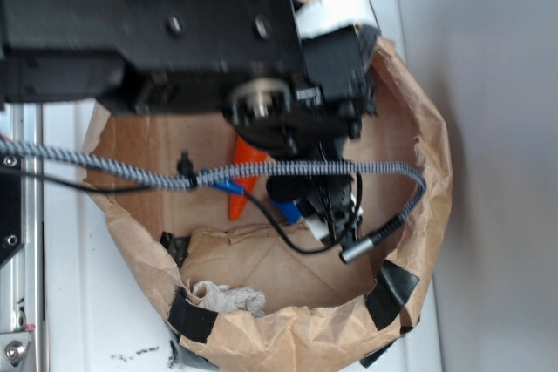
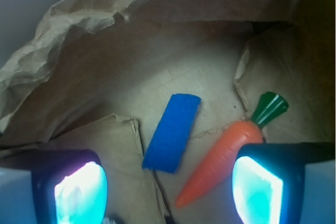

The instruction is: Grab the blue sponge.

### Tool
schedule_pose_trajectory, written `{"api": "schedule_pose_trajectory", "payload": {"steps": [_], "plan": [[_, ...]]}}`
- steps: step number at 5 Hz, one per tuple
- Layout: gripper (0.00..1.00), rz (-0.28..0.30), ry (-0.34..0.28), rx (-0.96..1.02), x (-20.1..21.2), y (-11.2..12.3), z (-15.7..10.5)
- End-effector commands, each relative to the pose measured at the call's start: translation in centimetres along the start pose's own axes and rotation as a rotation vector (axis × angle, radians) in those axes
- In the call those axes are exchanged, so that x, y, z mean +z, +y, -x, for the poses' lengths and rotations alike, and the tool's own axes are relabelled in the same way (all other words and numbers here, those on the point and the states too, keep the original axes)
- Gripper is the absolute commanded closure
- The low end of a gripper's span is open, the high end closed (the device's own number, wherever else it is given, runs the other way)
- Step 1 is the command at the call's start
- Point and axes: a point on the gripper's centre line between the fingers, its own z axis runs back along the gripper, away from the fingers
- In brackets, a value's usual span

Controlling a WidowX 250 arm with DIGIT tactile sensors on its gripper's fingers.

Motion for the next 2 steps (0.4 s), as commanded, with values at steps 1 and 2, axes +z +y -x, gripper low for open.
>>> {"api": "schedule_pose_trajectory", "payload": {"steps": [1,2], "plan": [[0.0,-0.015,-0.077,-0.017,-1.61,-1.33,0.61],[0.0,0.005,-0.11,-0.1,-2.51,-1.33,1.17]]}}
